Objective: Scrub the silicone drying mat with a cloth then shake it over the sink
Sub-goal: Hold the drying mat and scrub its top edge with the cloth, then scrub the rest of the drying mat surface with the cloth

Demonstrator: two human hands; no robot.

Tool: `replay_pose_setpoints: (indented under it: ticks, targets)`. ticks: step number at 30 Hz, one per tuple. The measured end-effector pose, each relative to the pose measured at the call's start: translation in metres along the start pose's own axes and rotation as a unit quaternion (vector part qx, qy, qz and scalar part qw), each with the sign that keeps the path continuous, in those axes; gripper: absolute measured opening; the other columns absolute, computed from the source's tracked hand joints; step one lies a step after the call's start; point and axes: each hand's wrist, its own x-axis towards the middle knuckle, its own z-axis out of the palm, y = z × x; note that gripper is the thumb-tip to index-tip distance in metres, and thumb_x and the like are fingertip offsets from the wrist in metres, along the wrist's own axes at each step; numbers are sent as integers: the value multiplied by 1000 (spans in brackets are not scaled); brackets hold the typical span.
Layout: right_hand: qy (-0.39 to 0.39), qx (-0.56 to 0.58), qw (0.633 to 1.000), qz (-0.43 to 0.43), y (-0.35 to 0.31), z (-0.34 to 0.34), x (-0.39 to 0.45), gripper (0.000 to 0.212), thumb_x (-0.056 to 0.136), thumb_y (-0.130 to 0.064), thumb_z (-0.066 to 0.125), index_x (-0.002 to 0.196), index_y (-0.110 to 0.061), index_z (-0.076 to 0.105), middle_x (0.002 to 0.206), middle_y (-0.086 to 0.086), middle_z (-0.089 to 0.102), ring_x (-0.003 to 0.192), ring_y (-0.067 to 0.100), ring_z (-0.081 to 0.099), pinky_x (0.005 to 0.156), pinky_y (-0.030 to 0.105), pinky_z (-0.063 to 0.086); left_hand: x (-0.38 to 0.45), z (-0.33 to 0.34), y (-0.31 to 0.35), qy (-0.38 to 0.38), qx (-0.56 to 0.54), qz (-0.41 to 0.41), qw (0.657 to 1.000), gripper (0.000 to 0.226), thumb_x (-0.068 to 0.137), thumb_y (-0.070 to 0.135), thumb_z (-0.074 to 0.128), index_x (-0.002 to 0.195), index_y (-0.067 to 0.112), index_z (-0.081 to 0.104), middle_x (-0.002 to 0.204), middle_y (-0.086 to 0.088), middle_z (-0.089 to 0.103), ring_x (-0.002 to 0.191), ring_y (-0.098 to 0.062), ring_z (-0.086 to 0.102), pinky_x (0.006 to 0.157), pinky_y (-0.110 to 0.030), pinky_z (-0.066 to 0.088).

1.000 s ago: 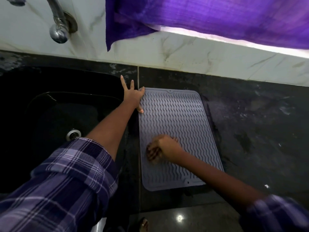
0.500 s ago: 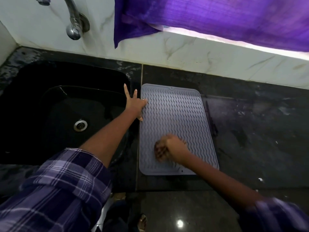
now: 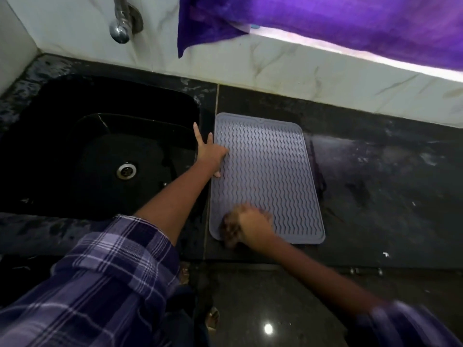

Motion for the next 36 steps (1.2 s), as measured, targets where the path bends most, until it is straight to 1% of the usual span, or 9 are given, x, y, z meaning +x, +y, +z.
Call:
replay_pose_setpoints:
  ticks: [3,11,15,18,20,22,26,30,36]
  targets:
    - [-76,58,995,-27,3,-18,-5,29,81,-6,60,108,-11,68,111,8,70,101,19,65,89,35,55,-4,-2,2,8,16,-3,1000,77,72,53,75,140,31,46,156,-11,33,150,-34,3,102,-76,-12]
    - [140,-69,987,22,-2,-20,48,28,88,-11,54,115,-11,63,121,13,58,116,33,52,97,43,44,-6,6,4,22,8,-23,999,65,75,51,73,131,28,51,146,-11,48,150,-34,3,102,-77,-11]
    - [77,-65,983,-151,9,24,-26,48,79,2,51,123,-12,61,127,12,58,117,29,48,97,36,36,-7,8,1,63,6,-27,998,97,73,53,73,150,20,25,152,-8,39,150,-36,-2,103,-77,-8]
    - [51,131,984,-110,20,-6,-31,49,73,14,50,113,-6,67,111,7,67,100,17,62,85,23,50,-16,10,-4,73,4,-21,997,105,77,55,68,154,19,7,161,-2,18,149,-38,-5,101,-78,-8]
    - [135,320,938,-19,28,-34,-21,30,80,12,53,99,-2,71,88,0,71,79,9,65,68,9,52,-18,11,-5,64,-62,-19,996,106,80,51,68,155,19,1,162,-3,16,150,-35,-3,103,-76,-7]
    - [191,543,814,75,43,-54,-16,16,86,3,56,86,-7,69,71,-3,72,69,13,65,59,16,54,-18,6,0,45,-276,-6,960,102,82,44,70,155,16,4,159,-10,26,149,-32,16,114,-63,8]
    - [95,841,532,30,64,-74,-17,25,95,-4,39,93,-5,64,73,7,75,68,18,73,61,31,58,-27,-23,13,-86,-631,61,768,66,87,44,65,140,8,47,124,-10,66,102,-20,68,84,-36,51]
    - [72,854,515,-10,66,-76,-6,33,81,-4,43,105,-2,67,96,13,74,85,26,71,78,39,50,-31,-46,26,-166,-594,135,776,39,82,44,71,118,31,62,112,3,71,97,-10,67,80,-28,52]
    - [7,829,557,-56,70,-79,2,38,87,-13,48,122,-5,60,114,13,69,103,26,64,92,41,48,-23,-61,26,-113,-618,141,765,5,89,20,67,90,20,62,88,-1,71,74,-9,67,64,-19,56]
